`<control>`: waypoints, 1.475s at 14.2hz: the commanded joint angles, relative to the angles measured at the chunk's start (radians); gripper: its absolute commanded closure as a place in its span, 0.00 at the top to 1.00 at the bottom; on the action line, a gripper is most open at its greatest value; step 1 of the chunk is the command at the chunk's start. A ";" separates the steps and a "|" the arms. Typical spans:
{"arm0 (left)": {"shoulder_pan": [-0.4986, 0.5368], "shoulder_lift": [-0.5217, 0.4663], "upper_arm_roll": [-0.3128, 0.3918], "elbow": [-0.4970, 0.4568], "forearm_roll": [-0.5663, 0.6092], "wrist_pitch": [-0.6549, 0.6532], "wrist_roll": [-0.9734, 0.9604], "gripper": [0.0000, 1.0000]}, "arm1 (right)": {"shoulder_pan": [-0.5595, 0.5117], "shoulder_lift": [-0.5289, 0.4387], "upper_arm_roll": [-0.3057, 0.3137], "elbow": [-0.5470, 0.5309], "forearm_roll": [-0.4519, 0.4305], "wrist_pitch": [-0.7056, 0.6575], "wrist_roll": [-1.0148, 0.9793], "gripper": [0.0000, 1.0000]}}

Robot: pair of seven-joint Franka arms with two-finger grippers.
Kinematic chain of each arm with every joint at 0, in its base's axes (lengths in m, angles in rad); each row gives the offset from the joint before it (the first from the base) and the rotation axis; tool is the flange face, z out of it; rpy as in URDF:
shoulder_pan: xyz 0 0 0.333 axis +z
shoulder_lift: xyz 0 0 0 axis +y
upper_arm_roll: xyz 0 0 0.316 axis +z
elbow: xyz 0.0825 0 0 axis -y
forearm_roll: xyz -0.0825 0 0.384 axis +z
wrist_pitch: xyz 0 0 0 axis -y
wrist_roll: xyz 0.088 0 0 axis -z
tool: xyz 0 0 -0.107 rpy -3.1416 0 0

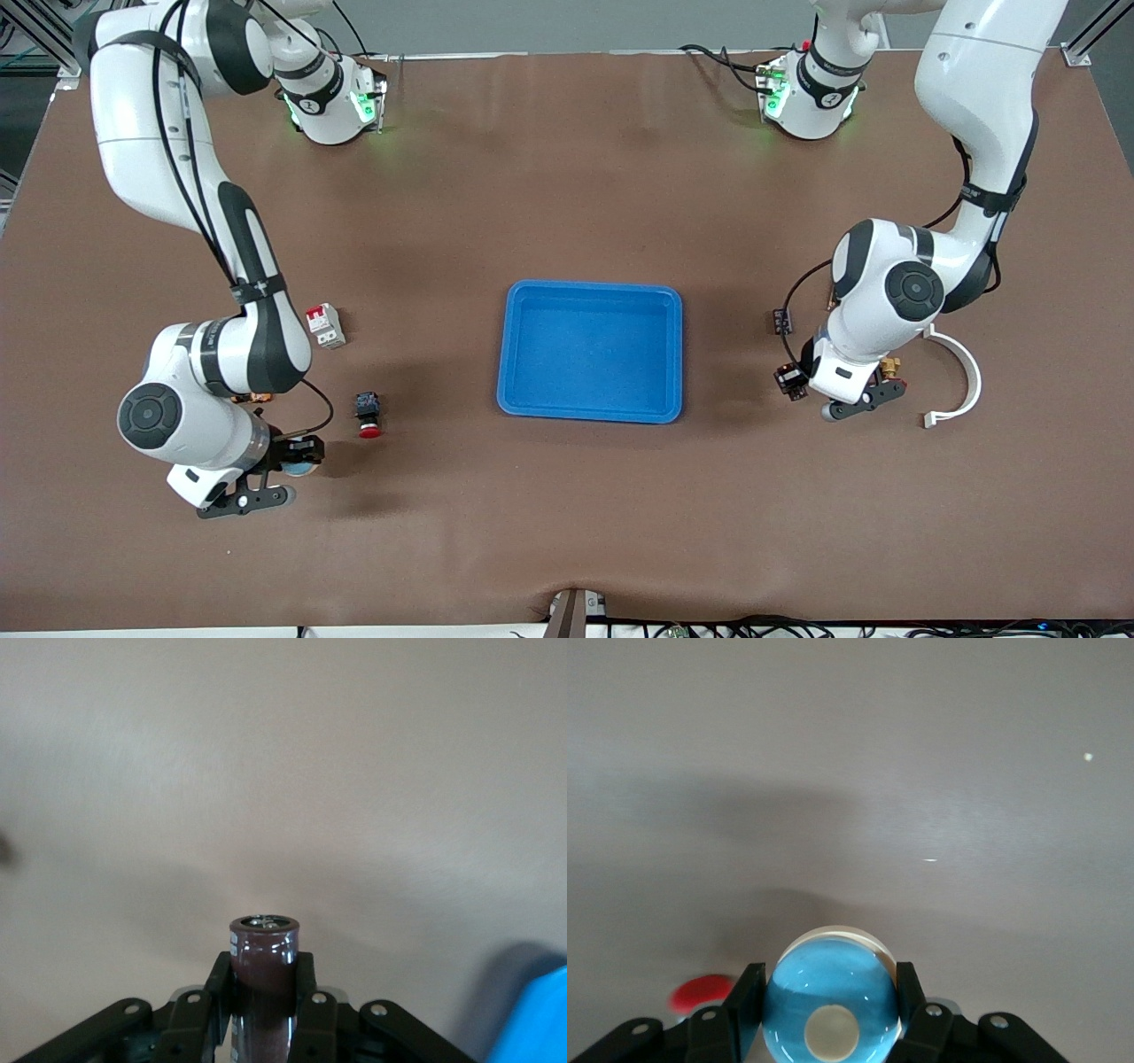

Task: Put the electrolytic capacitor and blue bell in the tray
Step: 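Lift and carry the capacitor and bell over the blue tray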

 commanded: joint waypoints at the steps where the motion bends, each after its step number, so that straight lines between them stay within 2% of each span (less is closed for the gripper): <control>1: -0.046 0.000 -0.012 0.080 0.016 -0.091 -0.294 0.00 | 0.069 -0.015 -0.008 0.041 -0.002 -0.058 0.106 0.44; 4: -0.095 0.009 -0.012 0.123 0.022 -0.092 -0.530 0.00 | 0.115 -0.039 0.002 0.055 0.009 -0.113 0.174 0.44; 7: -0.116 0.044 -0.012 0.194 0.006 -0.092 -0.743 0.00 | 0.206 -0.076 0.001 0.052 0.014 -0.116 0.327 0.44; 11: -0.141 0.086 -0.012 0.241 0.007 -0.092 -0.974 0.00 | 0.316 -0.099 0.001 0.040 0.015 -0.145 0.530 0.44; 15: -0.173 0.122 -0.012 0.289 0.012 -0.091 -1.118 0.00 | 0.424 -0.099 -0.001 0.037 0.015 -0.153 0.694 0.44; 21: -0.257 0.173 0.003 0.306 0.021 -0.091 -1.230 0.00 | 0.508 -0.150 0.001 -0.066 0.015 -0.131 0.757 0.43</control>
